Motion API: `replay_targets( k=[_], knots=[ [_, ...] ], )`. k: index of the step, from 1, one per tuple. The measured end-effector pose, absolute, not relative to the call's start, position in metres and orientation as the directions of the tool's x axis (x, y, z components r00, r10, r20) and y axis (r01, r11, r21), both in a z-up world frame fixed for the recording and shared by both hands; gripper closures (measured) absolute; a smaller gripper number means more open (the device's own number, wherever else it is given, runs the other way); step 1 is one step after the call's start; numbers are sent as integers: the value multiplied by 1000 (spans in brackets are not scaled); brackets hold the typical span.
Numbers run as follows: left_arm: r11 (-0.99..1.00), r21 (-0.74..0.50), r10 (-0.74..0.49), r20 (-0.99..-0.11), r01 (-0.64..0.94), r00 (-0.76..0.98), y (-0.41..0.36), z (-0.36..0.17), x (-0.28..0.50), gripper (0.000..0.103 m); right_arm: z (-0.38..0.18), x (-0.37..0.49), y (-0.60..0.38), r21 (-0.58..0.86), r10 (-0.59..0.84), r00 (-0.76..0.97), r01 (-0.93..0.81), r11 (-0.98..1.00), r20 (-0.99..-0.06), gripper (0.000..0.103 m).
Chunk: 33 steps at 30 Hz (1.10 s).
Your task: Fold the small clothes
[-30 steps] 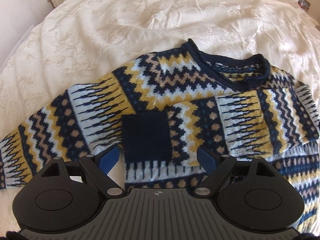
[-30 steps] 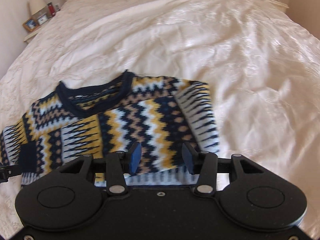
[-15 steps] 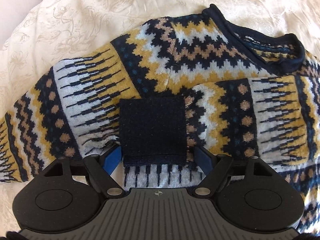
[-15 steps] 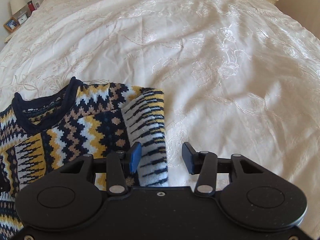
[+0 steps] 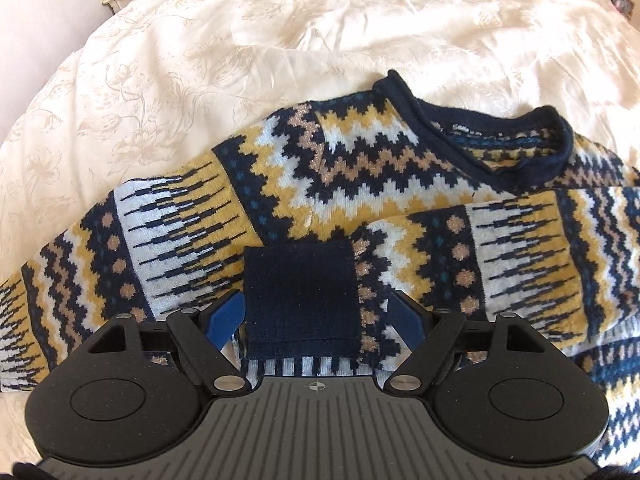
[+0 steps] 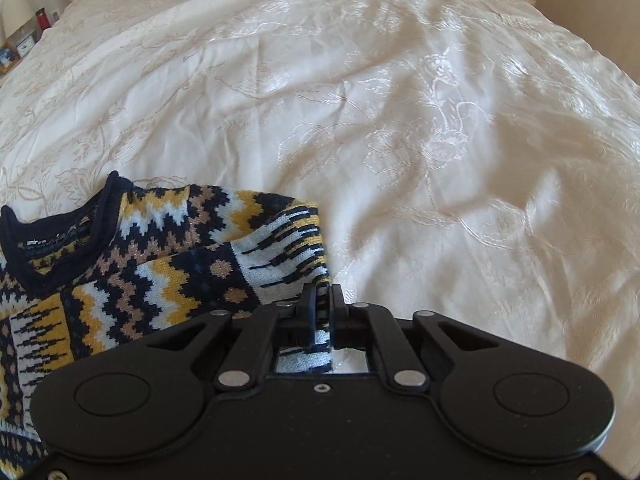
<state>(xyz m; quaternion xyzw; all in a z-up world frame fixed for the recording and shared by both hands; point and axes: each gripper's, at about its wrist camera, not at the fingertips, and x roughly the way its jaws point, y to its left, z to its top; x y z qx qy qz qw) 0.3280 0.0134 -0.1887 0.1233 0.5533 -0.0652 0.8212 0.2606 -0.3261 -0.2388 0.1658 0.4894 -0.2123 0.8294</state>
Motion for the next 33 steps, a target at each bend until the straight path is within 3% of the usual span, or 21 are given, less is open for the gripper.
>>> replay_targets(
  k=[4, 8, 10, 11, 12, 14, 17, 20, 25, 28, 33],
  knots=[
    [946, 181, 86, -940, 269, 329, 3, -220, 328, 24, -246, 258, -342, 55, -220, 379, 596, 801, -899, 93],
    [940, 201, 93, -928, 276, 361, 1, -228, 328, 12, -235, 246, -348, 53, -238, 400, 596, 801, -885, 81],
    [937, 215, 102, -923, 275, 372, 0, -231, 327, 8, -224, 239, -343, 45, -253, 416, 587, 809, -873, 81],
    [936, 226, 113, -919, 271, 377, 0, -232, 327, 4, -218, 237, -340, 48, -254, 424, 583, 811, -869, 74],
    [936, 227, 116, -920, 268, 376, -1, -233, 327, 4, -214, 234, -337, 53, -255, 434, 582, 812, -864, 60],
    [944, 211, 110, -925, 253, 363, 1, -232, 328, 6, -202, 229, -327, 64, -260, 464, 574, 817, -847, 45],
    [958, 159, 62, -928, 239, 368, 11, -222, 321, 17, -184, 225, -304, 56, -257, 503, 525, 849, -825, 37],
    [966, 122, 22, -917, 227, 399, 31, -206, 304, 17, -171, 223, -277, 67, -219, 548, 454, 889, -807, 28],
    [990, 92, 33, -889, 108, 456, 101, -181, 271, 17, -155, 219, -232, 76, -155, 594, 344, 936, -790, 25],
    [997, 81, 77, -882, -12, 465, 156, -169, 264, 17, -149, 216, -208, 88, -122, 622, 297, 951, -773, 19],
    [970, 71, 177, -866, -234, 467, 251, -148, 258, 17, -144, 215, -175, 104, -89, 630, 262, 959, -771, 19]
  ],
)
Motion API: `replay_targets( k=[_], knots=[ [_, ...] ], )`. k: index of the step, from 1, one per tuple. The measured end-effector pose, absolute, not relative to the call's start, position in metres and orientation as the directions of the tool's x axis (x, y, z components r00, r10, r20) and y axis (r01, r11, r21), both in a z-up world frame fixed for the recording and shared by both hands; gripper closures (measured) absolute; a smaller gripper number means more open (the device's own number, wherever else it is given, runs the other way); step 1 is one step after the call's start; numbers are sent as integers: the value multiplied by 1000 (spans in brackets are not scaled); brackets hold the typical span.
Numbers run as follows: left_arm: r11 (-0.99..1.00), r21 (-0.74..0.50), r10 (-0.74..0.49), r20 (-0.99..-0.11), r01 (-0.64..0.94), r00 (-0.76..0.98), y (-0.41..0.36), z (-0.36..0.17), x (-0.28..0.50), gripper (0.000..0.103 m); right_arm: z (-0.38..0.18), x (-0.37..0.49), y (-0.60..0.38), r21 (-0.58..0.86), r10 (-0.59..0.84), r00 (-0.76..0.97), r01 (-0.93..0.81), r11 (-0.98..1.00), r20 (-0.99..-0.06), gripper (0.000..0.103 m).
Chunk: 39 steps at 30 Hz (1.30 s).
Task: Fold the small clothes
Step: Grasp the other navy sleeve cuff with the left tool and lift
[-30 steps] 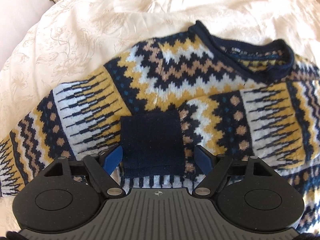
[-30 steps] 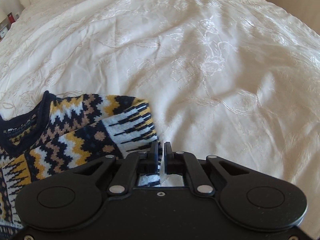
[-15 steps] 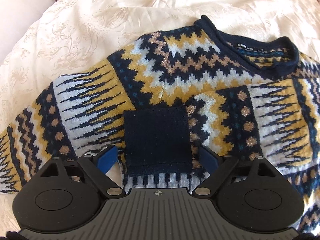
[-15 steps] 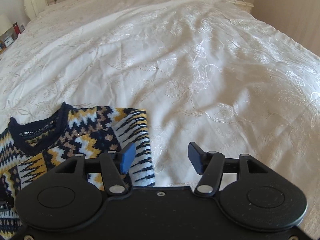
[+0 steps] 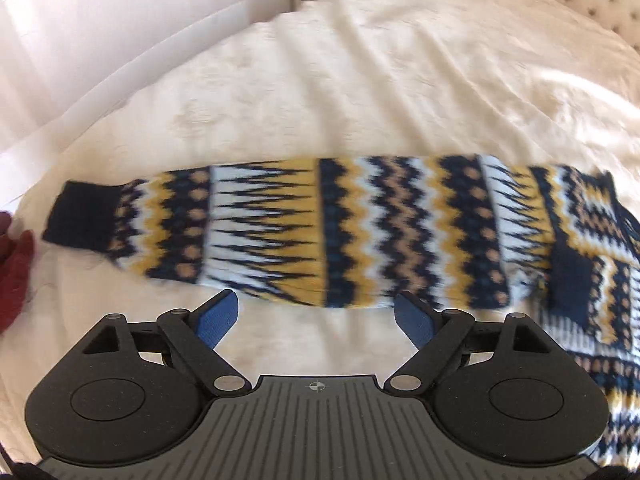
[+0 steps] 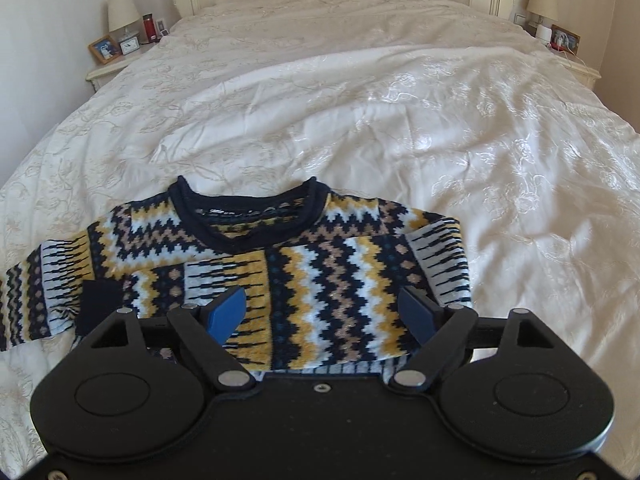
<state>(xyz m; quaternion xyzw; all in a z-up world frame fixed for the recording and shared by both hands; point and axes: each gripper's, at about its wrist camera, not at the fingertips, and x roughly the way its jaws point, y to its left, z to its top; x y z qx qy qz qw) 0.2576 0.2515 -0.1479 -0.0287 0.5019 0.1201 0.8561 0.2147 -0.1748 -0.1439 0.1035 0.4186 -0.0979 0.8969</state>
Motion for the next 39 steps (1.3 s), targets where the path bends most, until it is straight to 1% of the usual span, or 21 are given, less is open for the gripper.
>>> replay_targets(
  k=[4, 8, 16, 18, 19, 20, 21, 22, 23, 26, 32, 39],
  knots=[
    [927, 65, 244, -854, -370, 460, 314, -142, 256, 17, -138, 212, -154, 119, -75, 631, 259, 959, -772, 19],
    [893, 47, 273, -848, -449, 454, 352, -146, 261, 17, -132, 209, -133, 116, -71, 633, 249, 962, -771, 19],
    [877, 24, 266, -856, -479, 444, 387, -170, 280, 17, -123, 200, -104, 107, -83, 629, 257, 960, -773, 19],
    [879, 17, 268, -844, -477, 464, 390, -171, 279, 19, -122, 197, -99, 104, -85, 627, 258, 961, -774, 18],
    [880, 12, 273, -832, -475, 484, 392, -171, 280, 31, -121, 196, -97, 104, -86, 625, 261, 960, -776, 19],
    [879, 15, 282, -823, -476, 493, 393, -170, 280, 51, -121, 194, -95, 105, -86, 623, 263, 959, -777, 19],
    [877, 26, 293, -821, -479, 491, 394, -168, 279, 59, -121, 193, -95, 107, -85, 621, 265, 958, -779, 18],
    [878, 30, 294, -820, -477, 490, 394, -167, 281, 74, -121, 191, -94, 110, -82, 618, 266, 958, -782, 18],
    [883, 13, 279, -818, -469, 503, 396, -164, 279, 86, -121, 190, -93, 114, -79, 616, 267, 957, -784, 19],
    [887, -33, 245, -813, -461, 529, 394, -150, 277, 96, -124, 187, -94, 123, -65, 606, 264, 957, -793, 19],
    [931, -36, 214, -752, -364, 623, 355, -96, 272, 97, -130, 183, -103, 162, -39, 602, 276, 948, -797, 19],
    [983, -44, 105, -666, -178, 739, 265, -29, 274, 97, -136, 176, -126, 205, 0, 613, 264, 942, -790, 19]
  ],
)
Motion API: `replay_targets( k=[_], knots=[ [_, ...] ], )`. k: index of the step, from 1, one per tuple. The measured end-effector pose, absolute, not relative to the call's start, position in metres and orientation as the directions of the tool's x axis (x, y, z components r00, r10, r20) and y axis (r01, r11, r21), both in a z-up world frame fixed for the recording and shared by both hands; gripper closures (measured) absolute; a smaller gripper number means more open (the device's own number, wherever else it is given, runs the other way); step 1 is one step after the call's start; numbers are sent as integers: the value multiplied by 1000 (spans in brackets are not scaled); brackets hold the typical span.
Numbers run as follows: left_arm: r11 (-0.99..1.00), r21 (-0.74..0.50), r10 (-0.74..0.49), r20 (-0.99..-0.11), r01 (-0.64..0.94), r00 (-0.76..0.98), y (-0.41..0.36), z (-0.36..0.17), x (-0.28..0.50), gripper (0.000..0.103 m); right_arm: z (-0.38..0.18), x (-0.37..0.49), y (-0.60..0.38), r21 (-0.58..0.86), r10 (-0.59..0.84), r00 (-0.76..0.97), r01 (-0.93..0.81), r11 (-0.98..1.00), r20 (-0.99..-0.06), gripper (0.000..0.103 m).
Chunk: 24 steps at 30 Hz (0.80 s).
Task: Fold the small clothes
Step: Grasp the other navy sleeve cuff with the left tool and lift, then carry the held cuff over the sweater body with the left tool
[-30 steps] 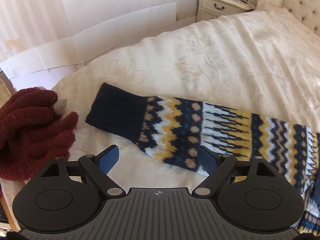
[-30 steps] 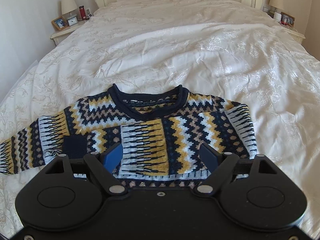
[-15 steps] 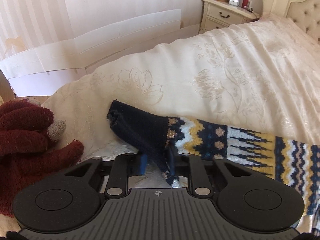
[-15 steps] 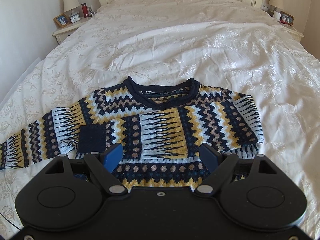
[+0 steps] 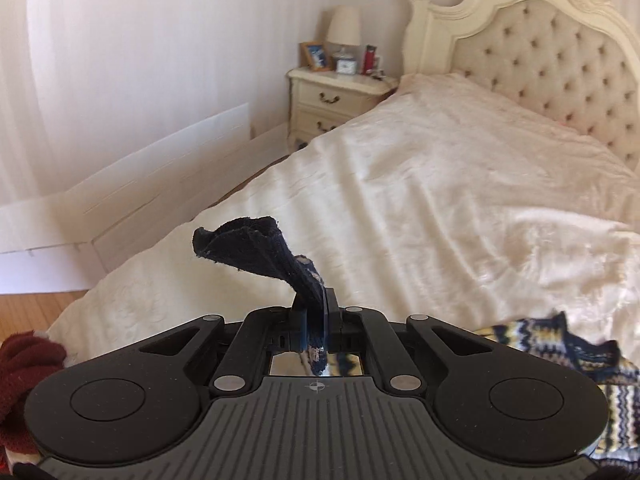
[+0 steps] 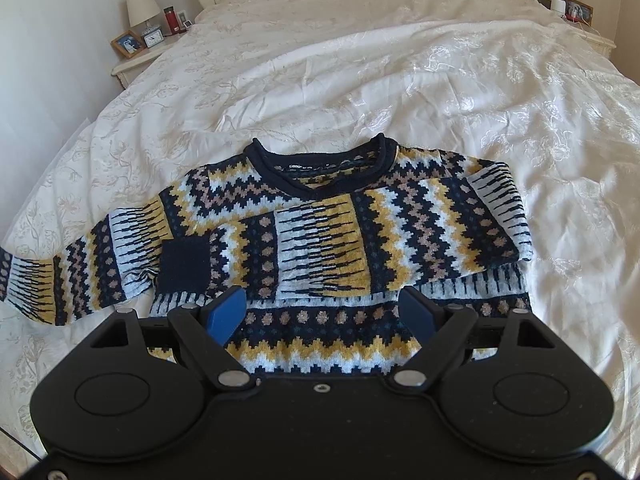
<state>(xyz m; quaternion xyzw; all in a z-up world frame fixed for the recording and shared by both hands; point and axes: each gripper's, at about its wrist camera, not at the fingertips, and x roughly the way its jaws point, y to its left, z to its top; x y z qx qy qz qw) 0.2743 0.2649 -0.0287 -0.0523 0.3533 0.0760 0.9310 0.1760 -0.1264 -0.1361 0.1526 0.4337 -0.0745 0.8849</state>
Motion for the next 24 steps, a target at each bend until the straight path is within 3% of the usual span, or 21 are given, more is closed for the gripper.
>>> replay_targets(
  k=[9, 16, 24],
  knots=[
    [991, -92, -131, -627, 93, 768, 97, -8, 285, 97, -147, 156, -190, 252, 12, 614, 307, 918, -789, 19],
    [949, -126, -296, -666, 288, 684, -37, -59, 289, 97, -155, 144, -240, 266, -1, 606, 350, 898, -795, 19],
    [903, -79, -337, -740, 423, 582, -129, -109, 279, 95, -162, 139, -279, 264, -27, 596, 395, 880, -803, 19]
  ],
)
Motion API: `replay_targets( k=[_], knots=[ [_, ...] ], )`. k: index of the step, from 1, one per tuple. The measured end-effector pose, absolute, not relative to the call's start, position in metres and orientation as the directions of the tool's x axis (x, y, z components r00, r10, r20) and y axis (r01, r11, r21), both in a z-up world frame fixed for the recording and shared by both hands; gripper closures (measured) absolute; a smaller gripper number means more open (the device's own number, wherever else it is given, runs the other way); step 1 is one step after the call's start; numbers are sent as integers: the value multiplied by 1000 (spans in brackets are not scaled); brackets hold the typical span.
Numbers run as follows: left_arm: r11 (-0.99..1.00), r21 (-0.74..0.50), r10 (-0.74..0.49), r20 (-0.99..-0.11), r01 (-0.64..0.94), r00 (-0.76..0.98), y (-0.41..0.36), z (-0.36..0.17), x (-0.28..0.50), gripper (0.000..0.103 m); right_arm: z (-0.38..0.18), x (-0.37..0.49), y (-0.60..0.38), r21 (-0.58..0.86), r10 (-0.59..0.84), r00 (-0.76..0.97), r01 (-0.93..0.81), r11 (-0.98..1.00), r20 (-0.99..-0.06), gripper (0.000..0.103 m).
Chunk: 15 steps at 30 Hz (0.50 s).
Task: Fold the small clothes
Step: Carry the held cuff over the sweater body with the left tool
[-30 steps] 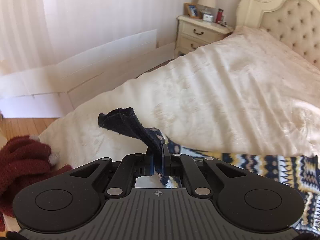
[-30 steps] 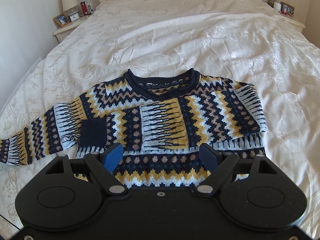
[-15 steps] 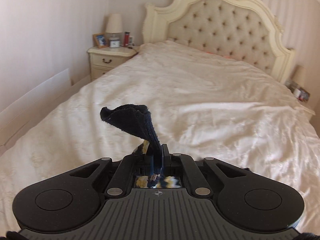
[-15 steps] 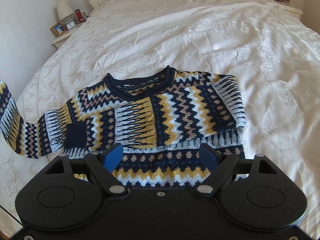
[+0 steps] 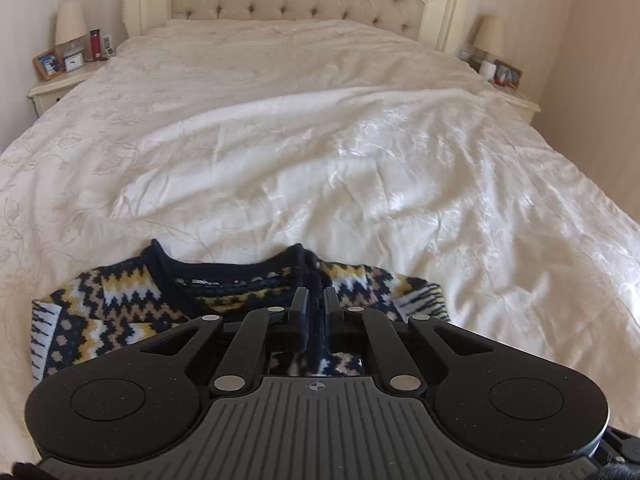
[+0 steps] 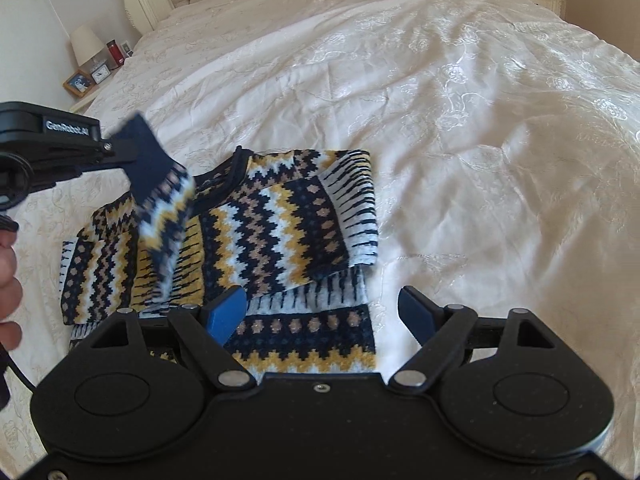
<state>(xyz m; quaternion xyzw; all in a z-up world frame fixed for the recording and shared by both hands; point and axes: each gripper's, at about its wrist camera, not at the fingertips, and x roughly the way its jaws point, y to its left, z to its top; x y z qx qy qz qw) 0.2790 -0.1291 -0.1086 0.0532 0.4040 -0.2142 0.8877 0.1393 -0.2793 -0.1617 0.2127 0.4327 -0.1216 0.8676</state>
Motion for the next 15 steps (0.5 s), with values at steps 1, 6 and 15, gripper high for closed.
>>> replay_targets(
  k=[1, 6, 15],
  knots=[
    [893, -69, -345, -740, 445, 577, -134, -108, 277, 94, -163, 140, -282, 263, -29, 594, 398, 879, -804, 19],
    [847, -33, -392, -713, 531, 581, -143, -96, 261, 74, -170, 147, -286, 255, -35, 587, 403, 879, -809, 19],
    [906, 7, -258, -784, 423, 565, -67, -131, 269, 69, -175, 193, -276, 228, -35, 609, 350, 909, -793, 33]
  ],
)
